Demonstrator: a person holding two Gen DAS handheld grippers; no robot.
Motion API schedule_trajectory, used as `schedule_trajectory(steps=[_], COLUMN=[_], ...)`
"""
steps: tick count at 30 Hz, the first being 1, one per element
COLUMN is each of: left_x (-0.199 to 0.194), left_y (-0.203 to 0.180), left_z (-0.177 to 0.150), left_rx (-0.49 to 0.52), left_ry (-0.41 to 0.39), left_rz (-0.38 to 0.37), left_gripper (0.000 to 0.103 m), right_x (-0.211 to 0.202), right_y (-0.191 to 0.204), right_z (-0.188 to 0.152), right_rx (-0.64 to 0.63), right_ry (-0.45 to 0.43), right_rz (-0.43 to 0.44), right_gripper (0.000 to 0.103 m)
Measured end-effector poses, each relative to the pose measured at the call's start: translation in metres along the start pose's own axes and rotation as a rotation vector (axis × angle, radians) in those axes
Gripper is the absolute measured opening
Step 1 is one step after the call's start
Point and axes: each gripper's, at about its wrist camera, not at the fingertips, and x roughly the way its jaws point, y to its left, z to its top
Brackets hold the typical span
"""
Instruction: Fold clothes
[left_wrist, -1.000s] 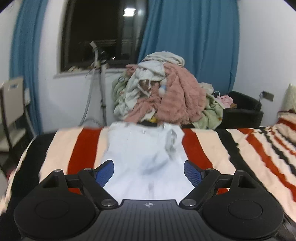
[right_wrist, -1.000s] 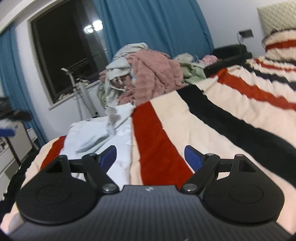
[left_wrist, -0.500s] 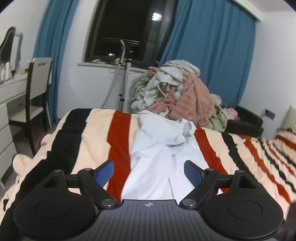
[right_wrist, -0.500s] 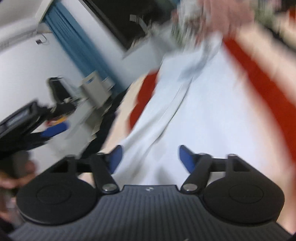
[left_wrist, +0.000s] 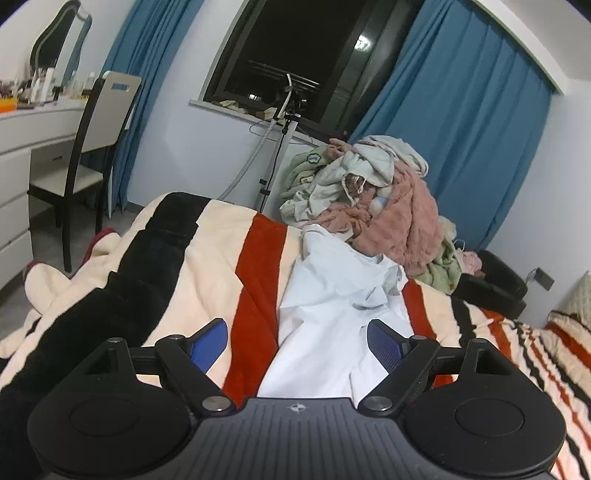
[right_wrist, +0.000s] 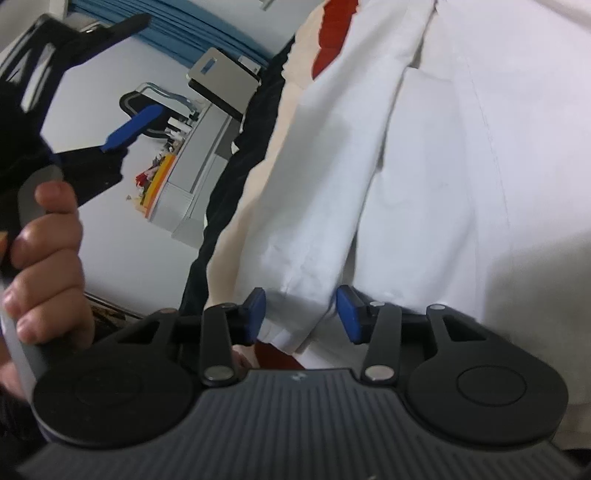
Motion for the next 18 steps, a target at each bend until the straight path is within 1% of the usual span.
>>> schedule_trajectory(steps=[2, 3, 5, 7, 9, 11, 14, 18], left_x=[-0.002, -0.003, -0.005, -0.004, -0.001, 0.001, 0.0, -0.002], left_y=[-0.002, -0.002, -0.004, -0.005, -0.005, -0.004, -0.004, -0.001], left_z=[-0.001, -0.001, -0.001, -0.002, -0.002, -0.002, -0.003, -0.005], left_rx=[-0.004, -0.001, 0.008, 0.009, 0.002, -0.003, -0.013, -0.04], left_ry=[-0.004, -0.009, -0.018, -0.015, -0.003, 0.007, 0.01, 0.03], left_rz=[-0.005, -0.006, 0.001, 0.01, 0.012, 0.015, 0.016, -0.013], left_gripper=[0.084, 0.084, 0.084, 0.084, 0.084, 0.084, 0.084, 0.084], right_x=[0.003, 0.005, 0.006, 0.004, 0.003, -0.003, -0.019, -0.067], right_y=[0.007, 0.01, 0.016, 0.02, 0.024, 0.027, 0.037, 0.052], right_z=[-0.003, -0.004, -0.007, -0.009, -0.012, -0.013, -0.01, -0.01], right_rx=[-0.027, -0.039, -0.049, -0.074, -0.104, -0.124, -0.173, -0.245], right_ry=[-0.002, -0.003, -0.02, -0.035, -0.043, -0.06, -0.094, -0.166], right_rz=[0.001, 0.002, 0.012, 0.012, -0.011, -0.035, -0.057, -0.085], right_gripper=[0.04, 0.037, 0.027, 0.023, 0.009, 0.005, 0.004, 0.004])
